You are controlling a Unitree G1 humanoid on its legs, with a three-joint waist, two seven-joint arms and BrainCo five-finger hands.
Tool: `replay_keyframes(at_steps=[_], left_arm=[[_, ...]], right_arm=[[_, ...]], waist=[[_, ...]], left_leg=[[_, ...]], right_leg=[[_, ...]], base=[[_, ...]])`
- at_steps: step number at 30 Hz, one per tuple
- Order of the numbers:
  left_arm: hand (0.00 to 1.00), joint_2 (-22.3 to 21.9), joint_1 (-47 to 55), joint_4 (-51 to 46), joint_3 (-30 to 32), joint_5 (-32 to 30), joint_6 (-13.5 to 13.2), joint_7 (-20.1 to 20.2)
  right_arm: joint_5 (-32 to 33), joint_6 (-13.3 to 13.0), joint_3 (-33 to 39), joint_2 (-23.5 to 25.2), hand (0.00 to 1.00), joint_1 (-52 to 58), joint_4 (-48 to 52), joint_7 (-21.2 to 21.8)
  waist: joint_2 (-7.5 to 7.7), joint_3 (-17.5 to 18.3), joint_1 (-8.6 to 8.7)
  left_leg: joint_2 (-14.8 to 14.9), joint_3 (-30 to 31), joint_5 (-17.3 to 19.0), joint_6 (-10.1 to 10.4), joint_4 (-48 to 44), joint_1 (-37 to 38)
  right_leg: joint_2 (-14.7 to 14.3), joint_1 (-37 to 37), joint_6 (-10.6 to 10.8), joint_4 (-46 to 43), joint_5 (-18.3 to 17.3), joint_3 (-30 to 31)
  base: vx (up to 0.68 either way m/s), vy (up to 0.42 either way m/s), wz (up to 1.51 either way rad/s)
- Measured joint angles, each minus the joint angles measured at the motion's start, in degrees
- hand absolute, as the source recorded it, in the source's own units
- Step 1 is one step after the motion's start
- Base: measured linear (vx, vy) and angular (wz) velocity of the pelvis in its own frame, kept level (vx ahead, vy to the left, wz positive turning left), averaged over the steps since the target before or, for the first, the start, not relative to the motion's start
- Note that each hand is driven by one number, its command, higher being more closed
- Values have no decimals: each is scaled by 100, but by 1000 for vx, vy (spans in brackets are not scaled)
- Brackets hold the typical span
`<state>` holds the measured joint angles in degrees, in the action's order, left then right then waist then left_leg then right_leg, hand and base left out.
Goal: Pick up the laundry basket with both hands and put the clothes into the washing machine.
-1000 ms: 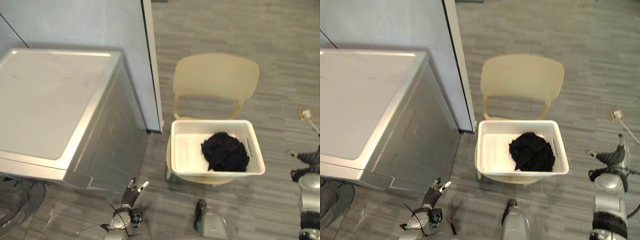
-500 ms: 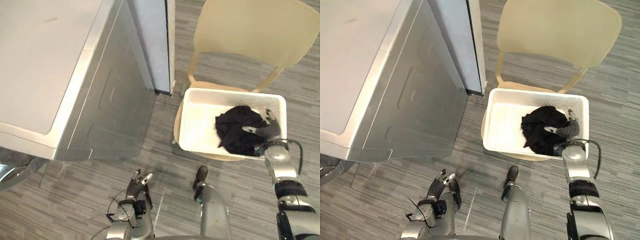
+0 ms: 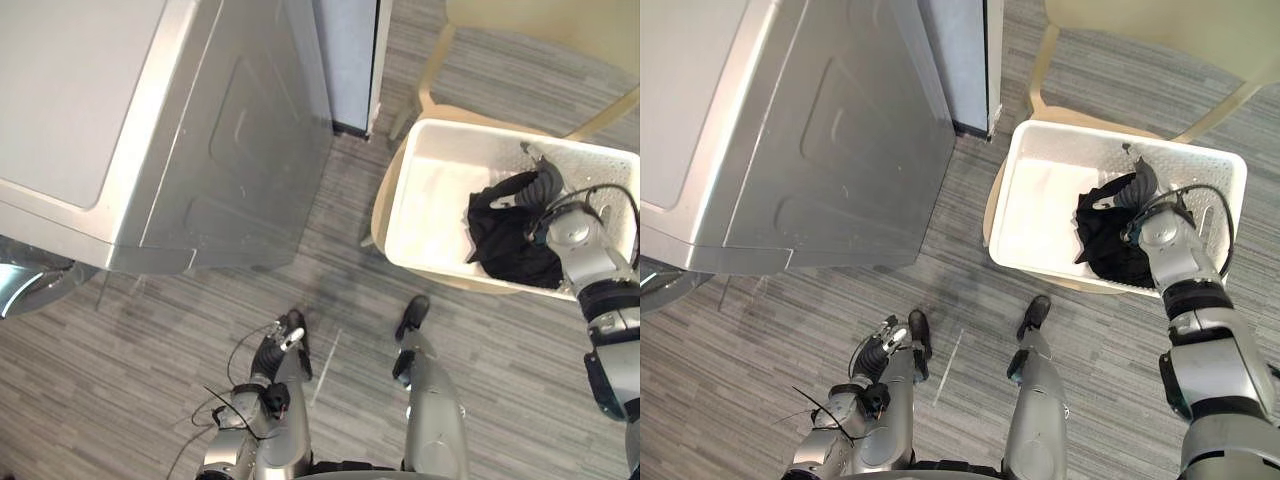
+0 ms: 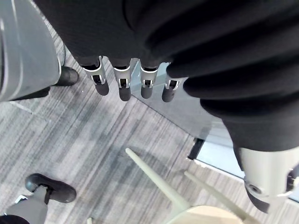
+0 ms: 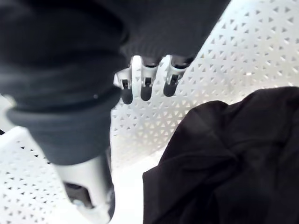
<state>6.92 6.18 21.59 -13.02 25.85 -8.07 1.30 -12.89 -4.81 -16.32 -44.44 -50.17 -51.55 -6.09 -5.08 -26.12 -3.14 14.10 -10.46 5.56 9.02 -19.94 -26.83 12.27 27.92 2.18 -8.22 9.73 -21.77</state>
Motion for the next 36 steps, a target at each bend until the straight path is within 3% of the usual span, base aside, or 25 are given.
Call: replay_keyframes(at_steps=[7,18,19,25,26,28,29,31,36], left_arm=[[0,-154,-140,-496,-347,520,-12,17],[0,-329,-358,-824,-810,642,37,280],[0,-328,-401,-830,-832,723,43,349],[0,-348,-672,-1071,-1194,1029,155,684],[0,-350,-724,-1071,-1229,1091,164,739],[0,-374,-779,-1077,-1226,1308,166,852],[0,-371,-780,-1078,-1223,1345,165,865],[0,-381,-819,-1077,-1171,1458,165,867],[0,-386,-886,-1123,-1100,1608,151,859]], right_arm=[[-809,245,-727,-129,0,-354,-168,-27],[-638,296,-2048,-152,0,-1158,-1005,411],[-541,288,-2155,-177,100,-1271,-1019,529],[468,330,-2382,-289,100,-1524,-1197,1000],[784,338,-2270,-311,100,-1505,-1195,1120],[2037,344,-1922,-254,100,-1258,-1103,1544],[2235,331,-1859,-230,100,-1171,-1067,1604],[3091,259,-1455,7,100,-647,-864,1752],[4066,157,-710,493,100,439,-387,1702]], waist=[[62,-38,-100],[125,-76,-204],[151,-90,-191],[231,-84,-200],[237,-81,-206],[303,-45,-216],[310,-40,-215],[328,-30,-227],[327,-29,-210]], left_leg=[[197,-144,-48,83,-20,-304],[414,-327,-169,167,9,-756],[414,-357,-208,127,35,-761],[408,-476,-295,187,252,-781],[399,-478,-312,214,291,-768],[387,-542,-389,248,394,-683],[384,-554,-411,246,422,-660],[381,-699,-565,128,572,-508],[417,-879,-634,114,622,4]], right_leg=[[-122,354,-35,-3,42,13],[-186,824,-52,-13,53,-61],[-175,836,-52,-22,53,-79],[-121,929,-58,-56,47,-139],[-114,929,-58,-60,47,-145],[-110,930,-59,-64,47,-139],[-110,928,-59,-71,47,-138],[-104,926,-68,-145,41,-123],[-123,584,-198,-277,-108,-129]], base=[[-30,-15,-8],[-1,-2,-2],[-8,3,8],[-27,8,7],[-22,17,5],[0,0,0],[6,10,-5],[16,1,-7],[36,-12,-11]])
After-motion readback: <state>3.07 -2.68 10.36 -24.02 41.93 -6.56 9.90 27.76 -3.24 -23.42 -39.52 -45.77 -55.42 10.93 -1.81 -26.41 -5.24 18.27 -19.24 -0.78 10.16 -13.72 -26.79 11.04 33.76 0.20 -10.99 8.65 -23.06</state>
